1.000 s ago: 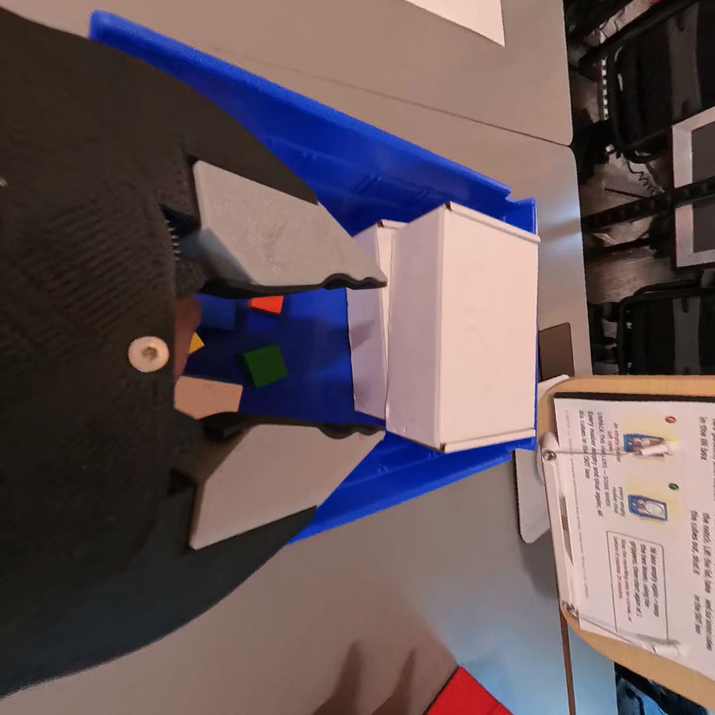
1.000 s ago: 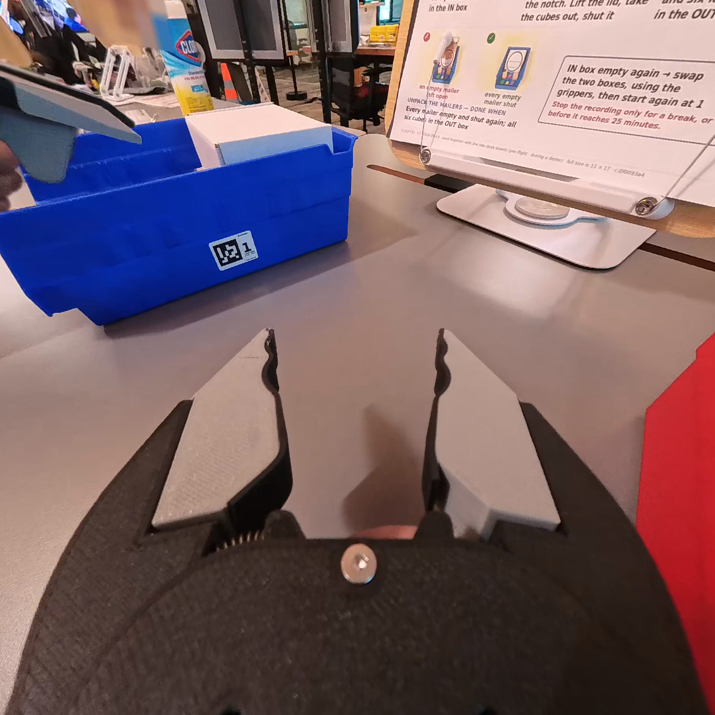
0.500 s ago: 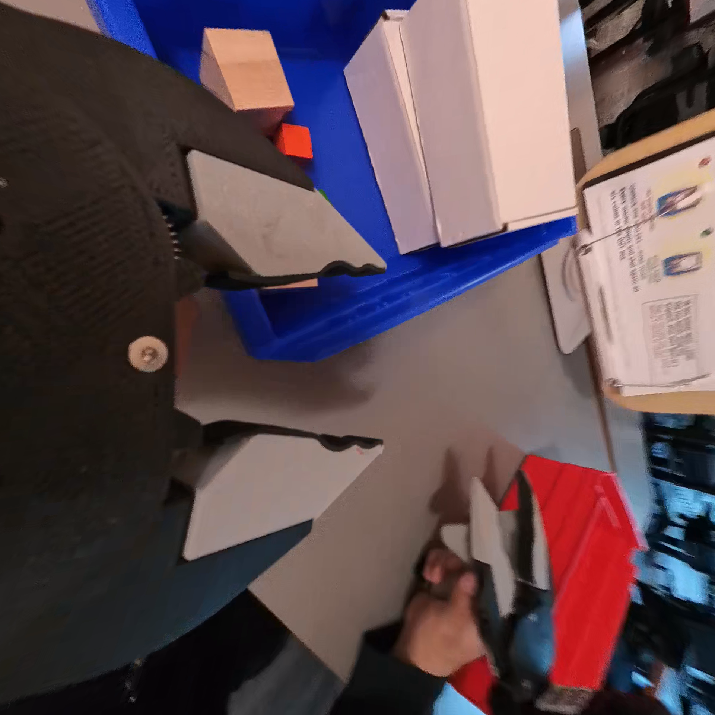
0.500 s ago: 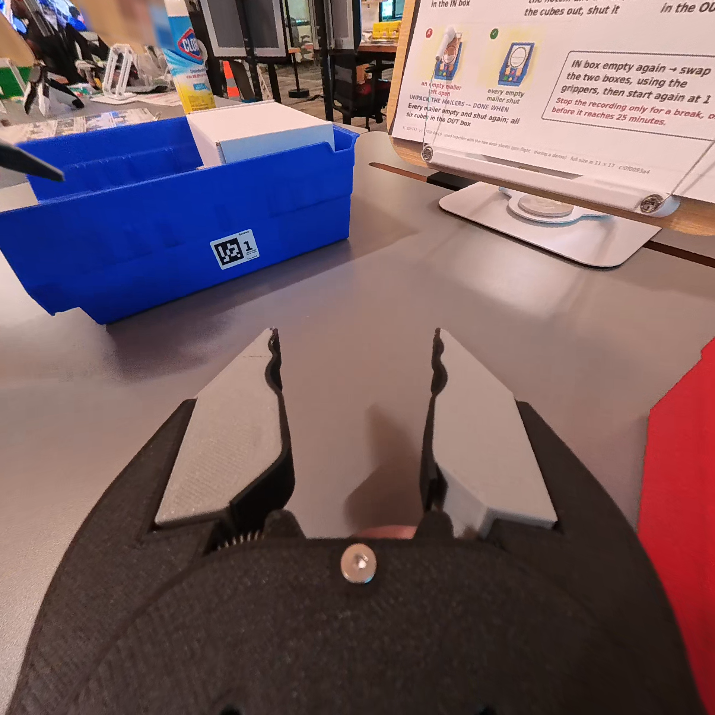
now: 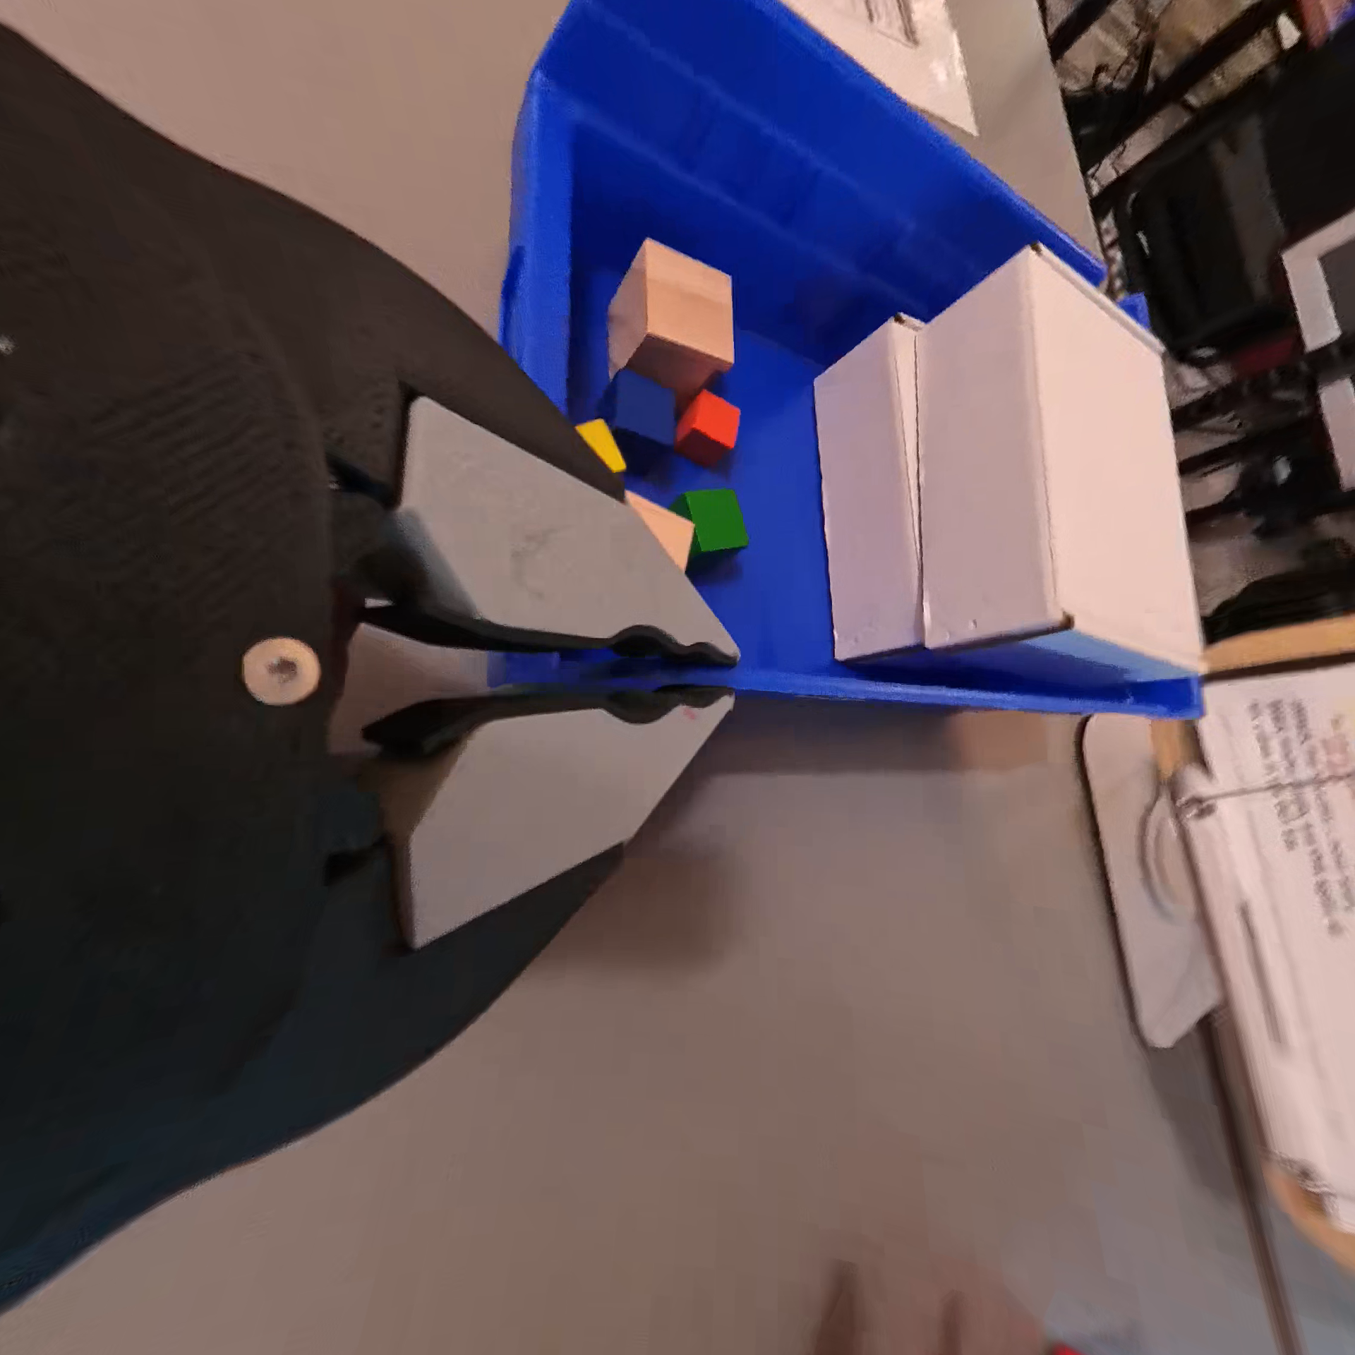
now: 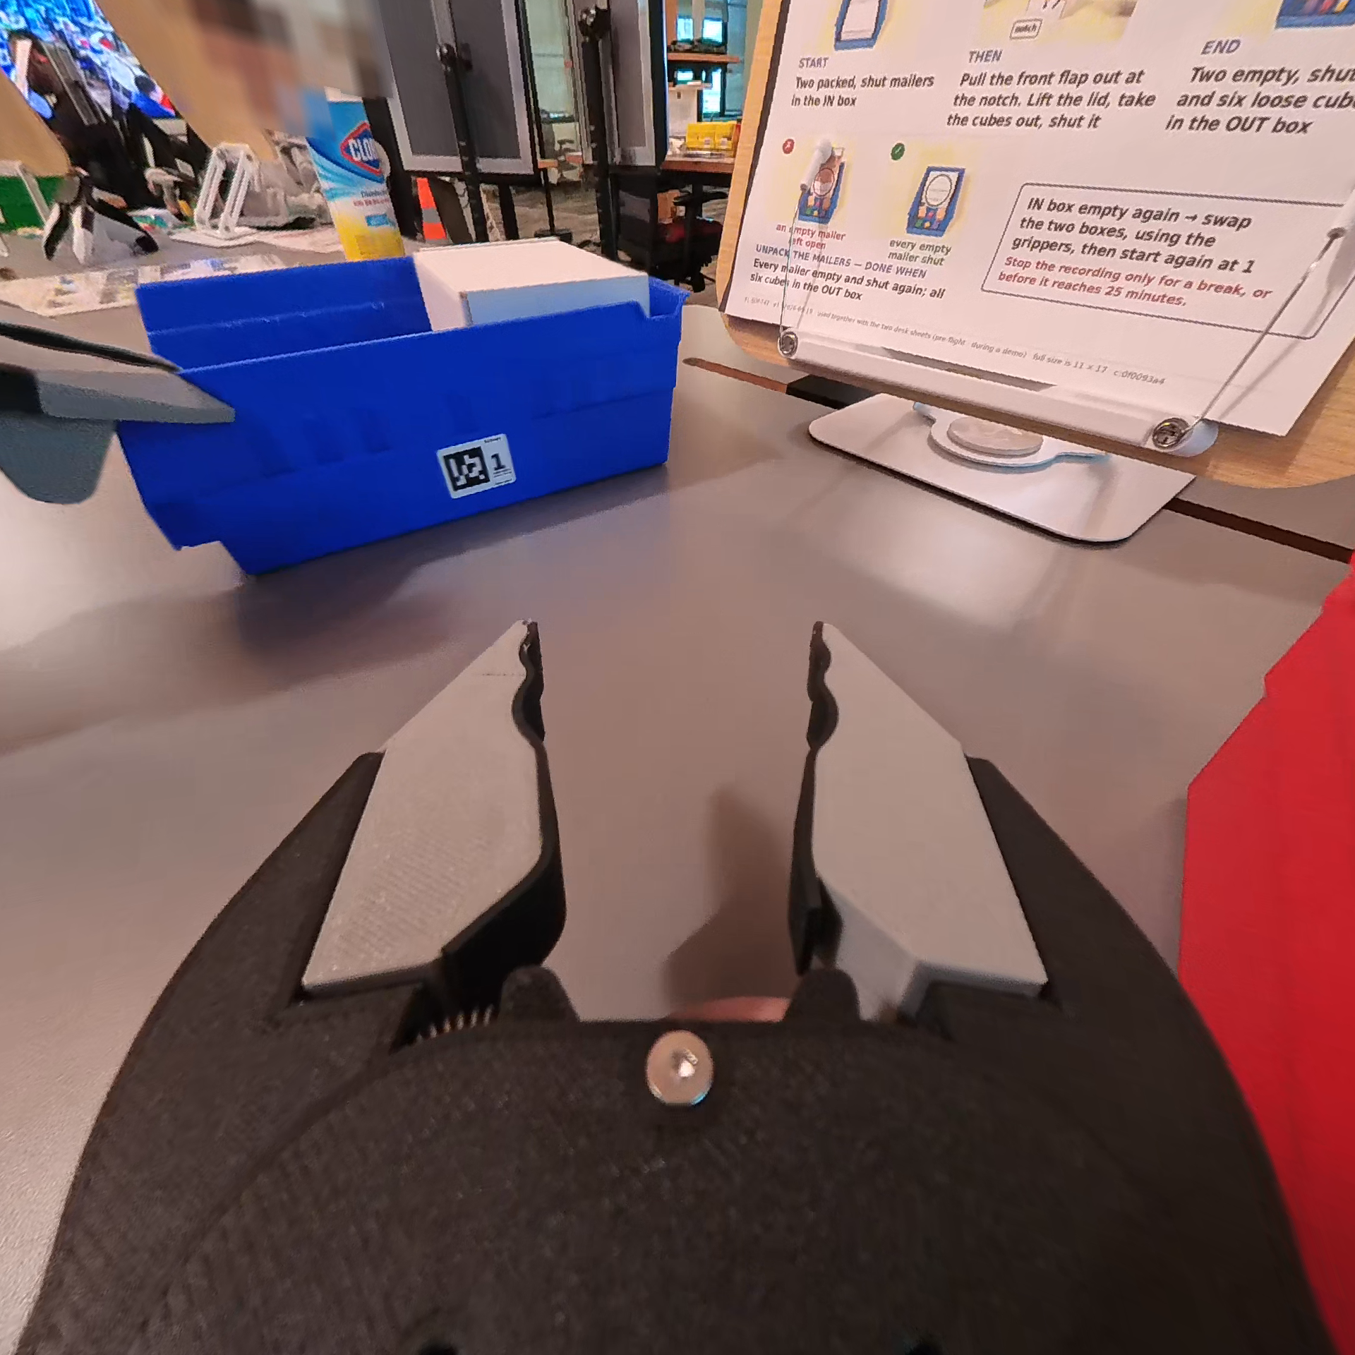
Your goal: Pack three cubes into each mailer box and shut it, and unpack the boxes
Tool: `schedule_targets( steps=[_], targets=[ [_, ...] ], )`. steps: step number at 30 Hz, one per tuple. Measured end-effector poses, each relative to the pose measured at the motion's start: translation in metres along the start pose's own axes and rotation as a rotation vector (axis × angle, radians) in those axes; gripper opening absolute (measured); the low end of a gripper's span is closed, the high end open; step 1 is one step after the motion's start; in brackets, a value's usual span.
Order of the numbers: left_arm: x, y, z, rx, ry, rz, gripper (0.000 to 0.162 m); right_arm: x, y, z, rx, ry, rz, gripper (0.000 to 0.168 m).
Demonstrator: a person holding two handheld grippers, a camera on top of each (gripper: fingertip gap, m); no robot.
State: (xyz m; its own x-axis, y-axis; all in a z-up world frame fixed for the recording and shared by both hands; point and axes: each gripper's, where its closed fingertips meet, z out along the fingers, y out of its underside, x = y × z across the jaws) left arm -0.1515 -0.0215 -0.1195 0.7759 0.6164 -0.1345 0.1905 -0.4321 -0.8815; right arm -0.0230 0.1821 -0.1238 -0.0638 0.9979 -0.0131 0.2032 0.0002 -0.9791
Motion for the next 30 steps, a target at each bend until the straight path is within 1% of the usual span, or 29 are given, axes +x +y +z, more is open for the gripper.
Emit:
schedule_targets(
  steps=[2, 5, 6, 8, 9, 10, 12, 14, 16, 17, 18, 19, 20, 23, 26, 28, 30],
  targets=[
    [-0.005, -0.003, 0.006, 0.051, -0.039, -0.043, 0.001, 0.000, 0.000, 0.000, 0.000, 0.002, -0.001, 0.071],
    [-0.004, -0.009, 0.013, 0.082, -0.108, -0.064, 0.001, 0.001, -0.001, 0.000, 0.005, 0.008, -0.003, 0.070],
    [-0.003, -0.010, 0.015, 0.081, -0.122, -0.073, 0.001, 0.002, -0.001, -0.001, 0.012, 0.015, -0.007, 0.070],
    [-0.002, -0.011, 0.015, 0.018, -0.123, -0.032, 0.001, 0.003, -0.003, -0.002, 0.024, 0.029, -0.017, 0.069],
    [0.000, -0.019, 0.010, 0.030, -0.094, -0.018, 0.002, 0.004, -0.004, -0.003, 0.028, 0.037, -0.023, 0.069],
    [0.003, -0.032, 0.001, 0.079, -0.040, -0.036, 0.005, 0.005, -0.004, -0.004, 0.032, 0.046, -0.030, 0.069],
    [0.006, -0.059, -0.019, 0.166, 0.062, -0.085, 0.033, 0.006, -0.005, -0.005, 0.038, 0.066, -0.045, 0.068],
    [0.004, -0.068, -0.033, 0.191, 0.093, -0.050, 0.039, 0.008, -0.006, -0.007, 0.046, 0.095, -0.066, 0.066],
    [-0.017, -0.065, -0.042, 0.212, 0.020, 0.000, 0.044, 0.009, -0.006, -0.010, 0.049, 0.123, -0.089, 0.065],
    [-0.031, -0.063, -0.046, 0.225, -0.022, 0.015, 0.039, 0.009, -0.006, -0.012, 0.049, 0.134, -0.098, 0.065],
    [-0.048, -0.061, -0.049, 0.226, -0.071, 0.006, 0.030, 0.009, -0.006, -0.013, 0.049, 0.145, -0.105, 0.064],
    [-0.065, -0.059, -0.051, 0.221, -0.119, -0.029, 0.024, 0.010, -0.005, -0.015, 0.045, 0.159, -0.109, 0.064],
    [-0.076, -0.057, -0.054, 0.220, -0.137, -0.064, 0.021, 0.013, -0.004, -0.017, 0.037, 0.181, -0.106, 0.062],
    [-0.080, -0.060, -0.061, 0.260, -0.104, -0.091, 0.022, 0.025, 0.000, -0.022, 0.016, 0.238, -0.048, 0.061],
    [-0.082, -0.066, -0.066, 0.305, -0.087, -0.115, 0.024, 0.028, 0.004, -0.033, 0.008, 0.245, 0.072, 0.061],
    [-0.078, -0.065, -0.063, 0.308, -0.043, -0.113, 0.034, 0.017, 0.010, -0.048, -0.025, 0.225, 0.164, 0.062],
    [-0.086, -0.057, -0.058, 0.280, -0.089, -0.071, 0.036, -0.004, 0.013, -0.069, -0.077, 0.181, 0.195, 0.063]
  ],
)
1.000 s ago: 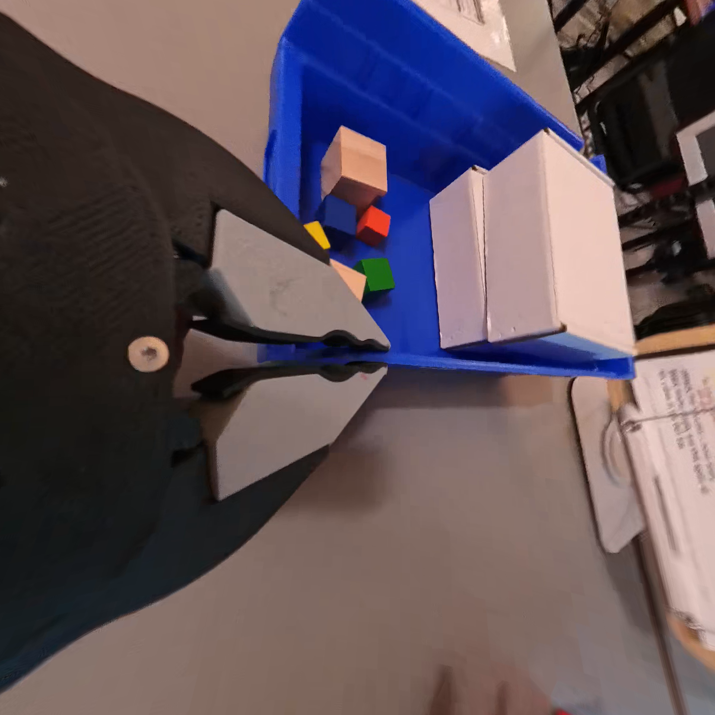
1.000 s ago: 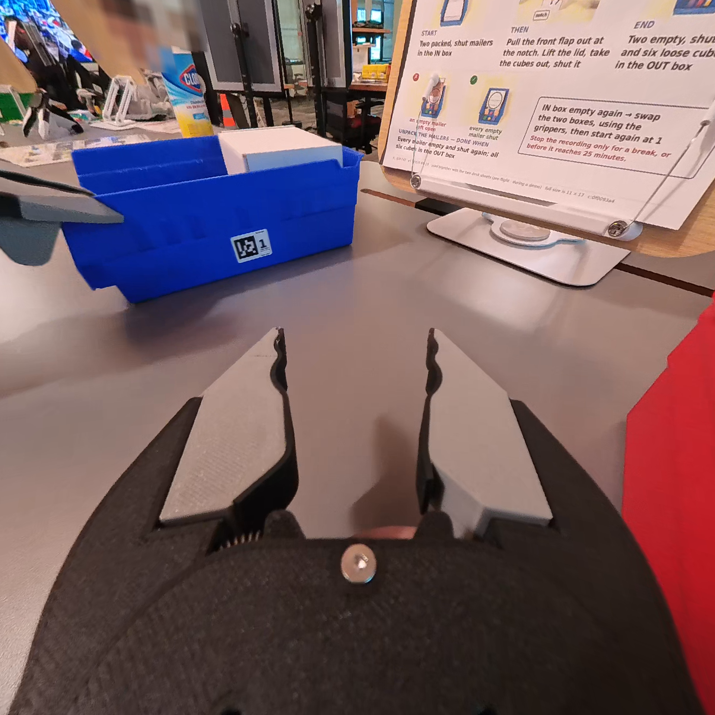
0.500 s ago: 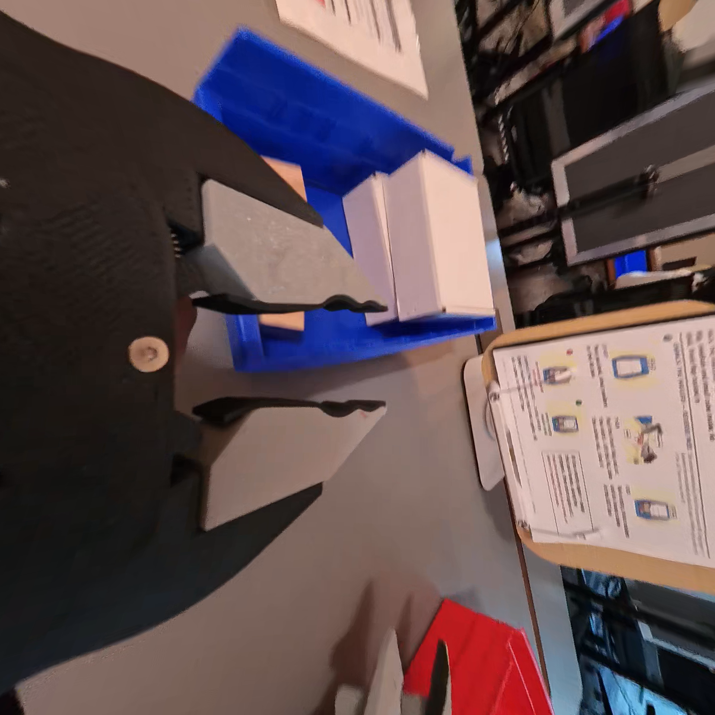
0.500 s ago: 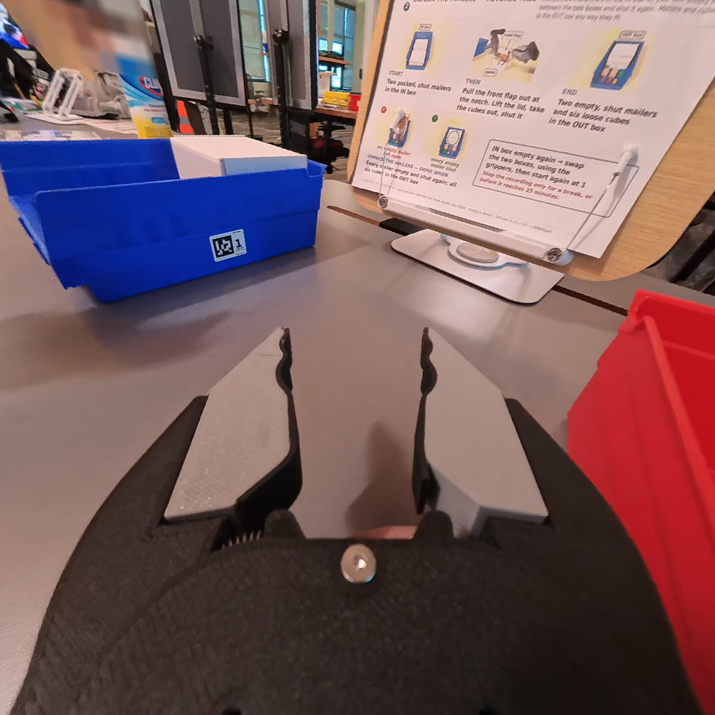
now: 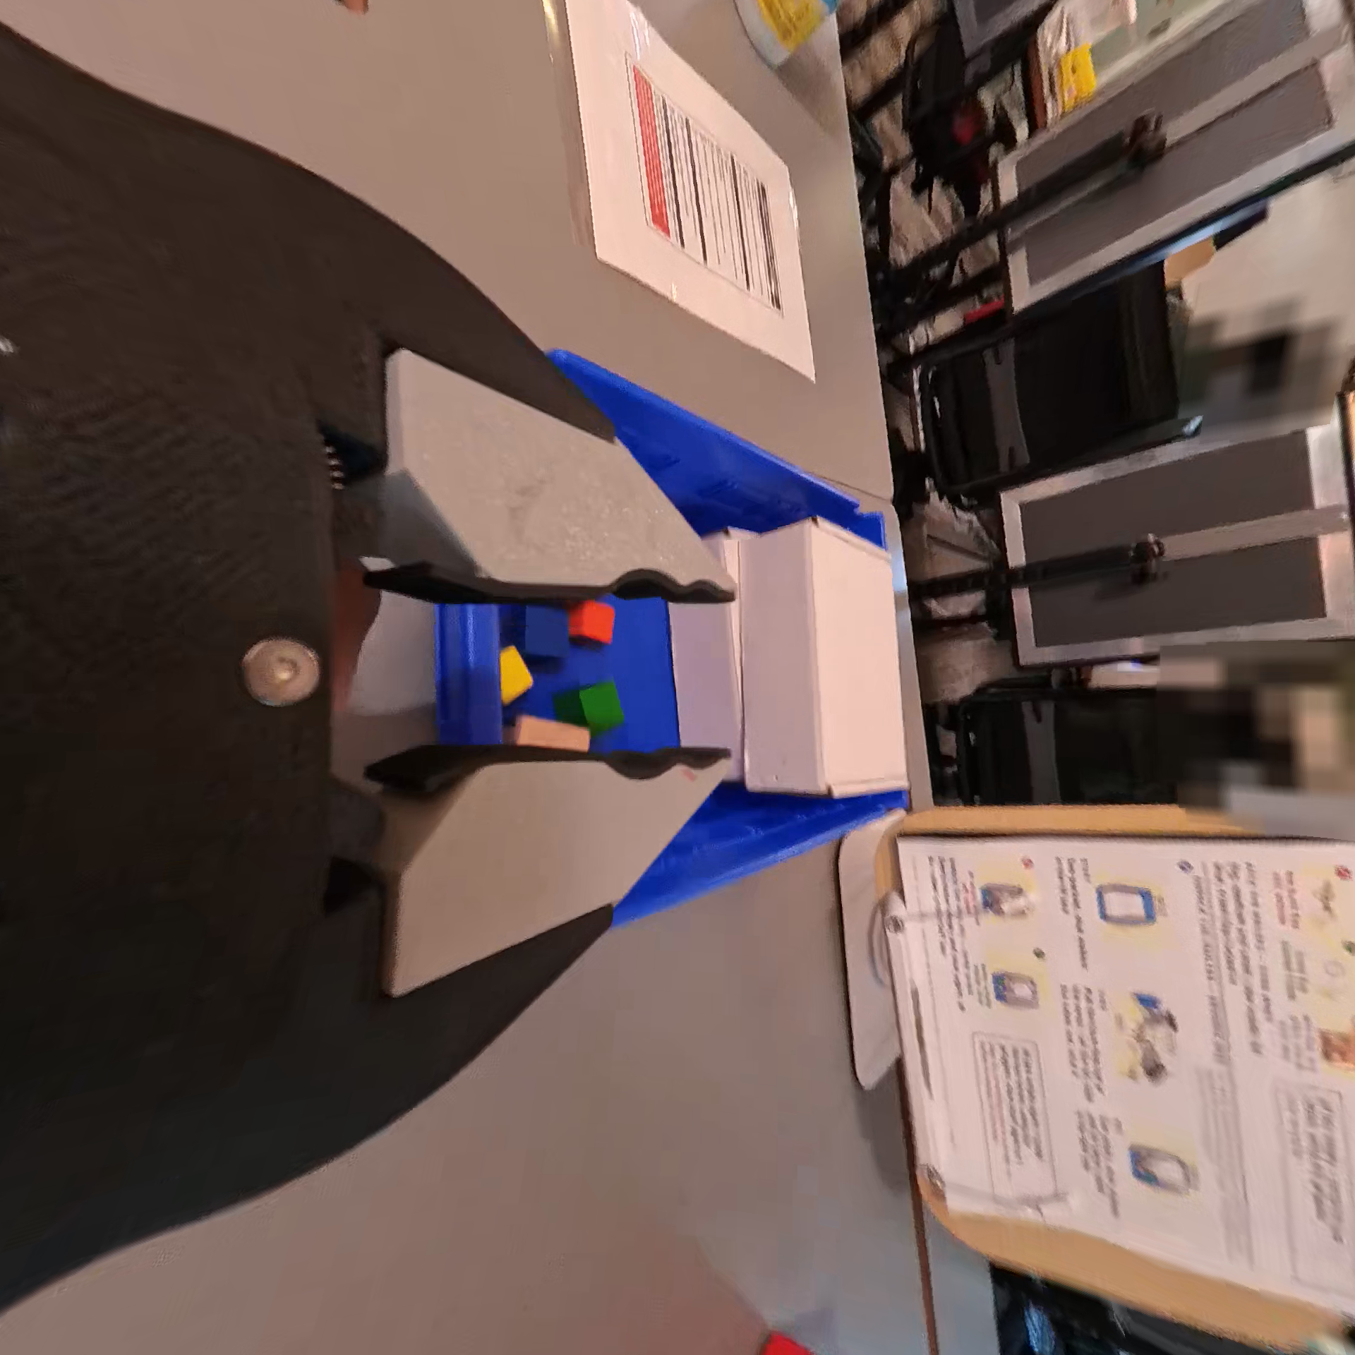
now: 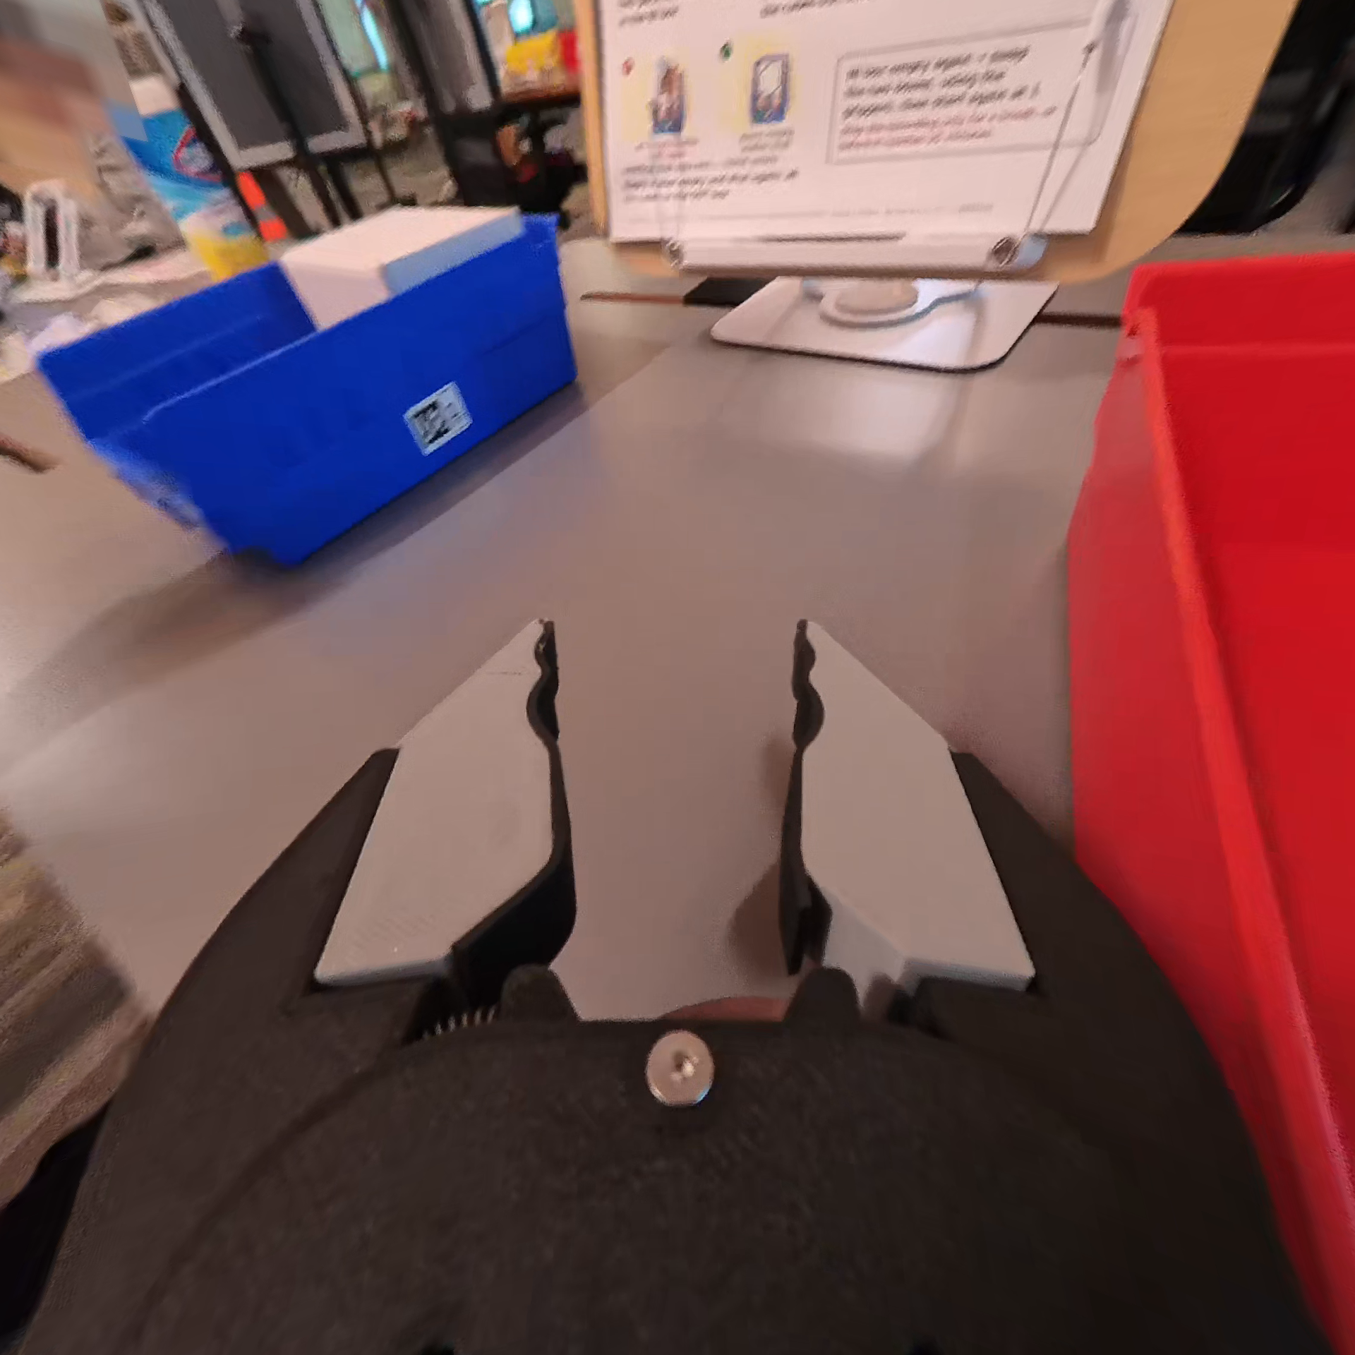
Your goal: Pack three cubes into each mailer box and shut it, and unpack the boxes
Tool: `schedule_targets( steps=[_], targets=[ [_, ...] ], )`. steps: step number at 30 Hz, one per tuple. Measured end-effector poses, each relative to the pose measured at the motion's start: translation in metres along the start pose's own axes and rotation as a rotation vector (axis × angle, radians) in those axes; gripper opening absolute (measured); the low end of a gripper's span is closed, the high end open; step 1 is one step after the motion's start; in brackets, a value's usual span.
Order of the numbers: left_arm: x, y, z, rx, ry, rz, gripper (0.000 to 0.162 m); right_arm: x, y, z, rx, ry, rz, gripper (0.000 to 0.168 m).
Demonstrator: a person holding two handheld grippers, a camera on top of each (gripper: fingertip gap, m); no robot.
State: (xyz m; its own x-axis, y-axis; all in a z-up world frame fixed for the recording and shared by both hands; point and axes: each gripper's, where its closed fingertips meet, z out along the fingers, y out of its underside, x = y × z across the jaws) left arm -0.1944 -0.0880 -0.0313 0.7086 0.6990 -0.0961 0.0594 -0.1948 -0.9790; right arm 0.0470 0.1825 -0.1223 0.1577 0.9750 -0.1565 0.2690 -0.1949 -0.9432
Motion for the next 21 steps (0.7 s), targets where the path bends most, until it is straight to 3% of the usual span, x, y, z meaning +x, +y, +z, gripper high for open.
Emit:
schedule_targets(
  steps=[3, 7, 11, 17, 21],
  targets=[
    [-0.007, 0.014, 0.009, -0.055, -0.023, 0.038, 0.035, -0.012, 0.005, -0.042, -0.069, 0.000, -0.066, 0.062],
    [0.007, 0.020, 0.015, -0.083, 0.041, 0.047, 0.036, 0.014, 0.010, -0.099, -0.161, 0.120, -0.134, 0.068],
    [0.015, 0.013, 0.014, -0.064, 0.032, 0.072, 0.038, 0.029, 0.018, -0.138, -0.217, 0.100, -0.083, 0.048],
    [0.025, 0.005, 0.006, -0.043, 0.057, 0.086, 0.039, 0.049, 0.056, -0.164, -0.458, 0.169, -0.193, 0.044],
    [0.022, 0.004, 0.002, -0.032, 0.053, 0.064, 0.040, 0.065, 0.077, -0.150, -0.508, 0.211, -0.206, 0.044]
  ],
)
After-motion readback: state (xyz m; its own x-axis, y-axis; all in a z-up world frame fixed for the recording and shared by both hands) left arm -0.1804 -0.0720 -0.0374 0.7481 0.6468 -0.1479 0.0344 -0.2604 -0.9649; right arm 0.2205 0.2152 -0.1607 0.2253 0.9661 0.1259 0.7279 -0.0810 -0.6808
